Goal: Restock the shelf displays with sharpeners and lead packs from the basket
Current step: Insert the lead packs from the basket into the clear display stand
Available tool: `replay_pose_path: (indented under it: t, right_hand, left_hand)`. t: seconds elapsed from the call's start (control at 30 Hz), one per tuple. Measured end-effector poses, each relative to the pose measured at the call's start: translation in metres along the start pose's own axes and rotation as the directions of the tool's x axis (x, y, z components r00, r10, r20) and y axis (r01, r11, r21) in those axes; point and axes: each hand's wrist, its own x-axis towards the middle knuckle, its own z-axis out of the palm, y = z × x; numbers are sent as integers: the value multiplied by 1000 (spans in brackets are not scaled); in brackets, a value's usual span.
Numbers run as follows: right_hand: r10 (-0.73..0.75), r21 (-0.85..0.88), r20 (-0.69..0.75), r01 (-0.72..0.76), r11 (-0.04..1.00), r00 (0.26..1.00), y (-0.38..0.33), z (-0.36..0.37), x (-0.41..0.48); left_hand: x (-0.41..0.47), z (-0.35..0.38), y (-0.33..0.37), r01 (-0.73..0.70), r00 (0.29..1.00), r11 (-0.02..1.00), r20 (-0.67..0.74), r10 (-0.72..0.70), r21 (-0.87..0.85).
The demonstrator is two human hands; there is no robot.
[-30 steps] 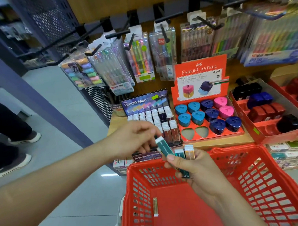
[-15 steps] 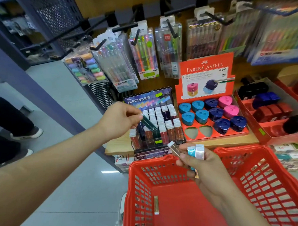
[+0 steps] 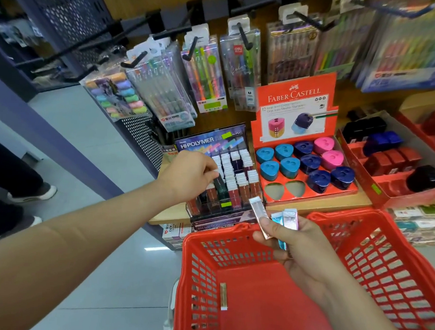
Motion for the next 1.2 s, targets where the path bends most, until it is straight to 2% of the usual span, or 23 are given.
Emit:
replay_pose_path:
  t: [0.17, 0.3, 0.4, 0.57, 0.63, 0.67, 0.73, 0.8, 0.83, 0.9, 1.0, 1.1, 1.2]
  right_hand:
    - [22, -3, 2, -22, 1000, 1000, -3, 1, -1]
    - [48, 29, -13, -48, 998, 999, -3, -1, 1]
    - [46, -8, 6, -46, 999, 999, -4, -2, 1]
    - [8, -20, 16, -8, 1000, 1000, 0, -6, 3]
    - [-1, -29, 22, 1, 1000, 1000, 0, -7, 3]
    - [-7, -28, 26, 8, 1000, 1000, 0, -7, 3]
    - [-9, -1, 43, 9, 1000, 999, -2, -6, 3]
    - [11, 46, 72, -15, 999, 997, -5, -4, 2]
    - [23, 72, 94, -30, 997, 995, -6, -2, 2]
    - [52, 122, 153, -71, 990, 987, -8, 2, 0]
    - [86, 162, 241, -127, 979, 967, -8, 10, -3]
    - [84, 189, 285, -142, 972, 955, -7, 16, -5]
    - [81, 209, 250, -136, 968, 965, -7, 14, -3]
  left_hand:
    - [5, -2, -4, -52, 993, 992, 113, 39, 112]
    - [2, 6, -1, -78, 995, 987, 72, 69, 138]
    - [0, 14, 4, -101, 995, 971, 32, 96, 215]
    - [-4, 23, 8, -111, 994, 942, 36, 105, 318]
    - [-4, 21, 11, -94, 995, 947, 47, 84, 306]
    - [-3, 17, 13, -72, 997, 966, 57, 60, 247]
    - [0, 3, 15, 16, 990, 996, 139, -4, -85]
    - [-3, -19, 20, 151, 948, 859, 319, 14, -489]
    - [-7, -28, 23, 184, 920, 793, 386, 70, -581]
    - [-16, -41, 29, 169, 880, 767, 445, 166, -619]
    - [-26, -45, 34, 163, 899, 756, 411, 151, -634]
    - [-27, -47, 19, 201, 945, 689, 322, 50, -697]
    - [-23, -52, -4, 186, 978, 742, 194, -77, -644]
